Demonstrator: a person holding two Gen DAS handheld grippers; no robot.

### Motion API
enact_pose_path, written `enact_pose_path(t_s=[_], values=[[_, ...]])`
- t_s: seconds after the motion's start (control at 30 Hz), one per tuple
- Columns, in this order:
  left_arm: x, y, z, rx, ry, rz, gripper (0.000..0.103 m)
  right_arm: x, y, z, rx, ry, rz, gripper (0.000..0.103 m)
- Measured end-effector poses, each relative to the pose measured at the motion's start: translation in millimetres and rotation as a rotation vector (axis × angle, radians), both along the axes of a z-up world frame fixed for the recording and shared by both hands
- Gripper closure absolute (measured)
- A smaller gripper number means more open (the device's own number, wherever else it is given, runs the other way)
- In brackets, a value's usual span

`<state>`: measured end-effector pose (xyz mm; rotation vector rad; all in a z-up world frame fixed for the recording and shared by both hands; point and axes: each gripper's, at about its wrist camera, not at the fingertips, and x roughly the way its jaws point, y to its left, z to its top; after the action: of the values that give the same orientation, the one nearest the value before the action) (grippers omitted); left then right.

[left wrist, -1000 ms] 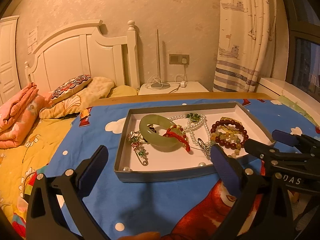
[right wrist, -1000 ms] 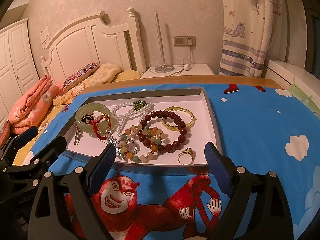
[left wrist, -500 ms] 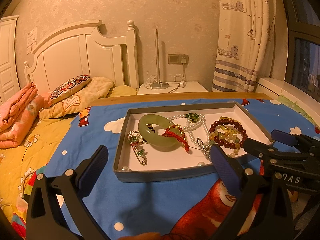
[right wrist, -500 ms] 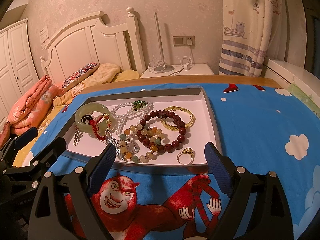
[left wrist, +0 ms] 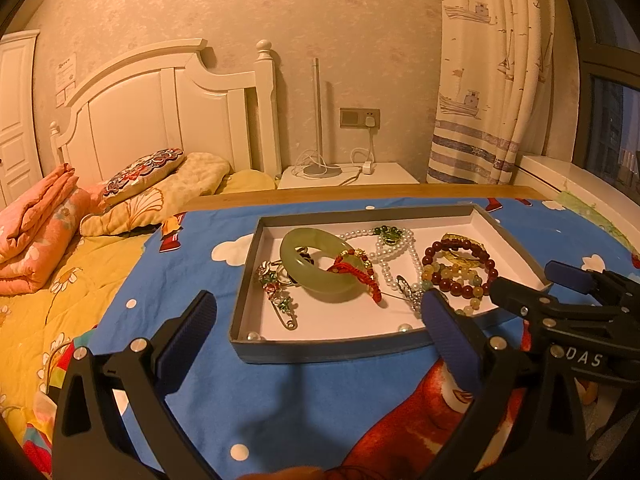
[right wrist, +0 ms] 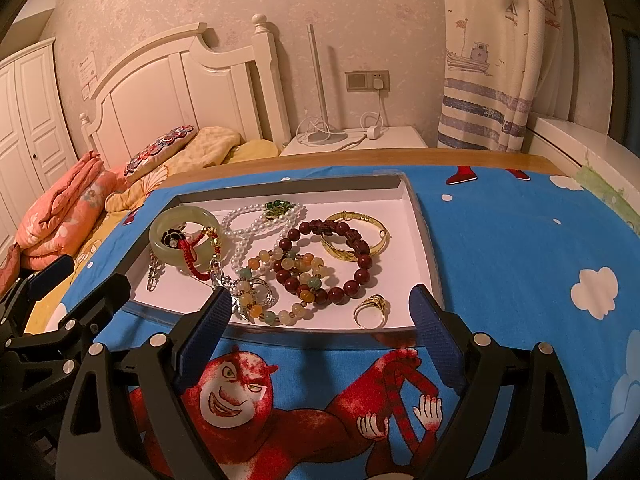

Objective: Organize jewelry

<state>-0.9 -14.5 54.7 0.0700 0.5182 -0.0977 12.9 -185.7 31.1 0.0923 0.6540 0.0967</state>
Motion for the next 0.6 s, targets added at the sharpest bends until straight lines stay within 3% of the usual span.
enact_pose_path(t_s=[0.6], values=[[-1.0,4.8,0.0,-0.024,0.001,0.015,0.002,0.6,0.5,-1.2,0.000,0.001,-0.001,0.017]])
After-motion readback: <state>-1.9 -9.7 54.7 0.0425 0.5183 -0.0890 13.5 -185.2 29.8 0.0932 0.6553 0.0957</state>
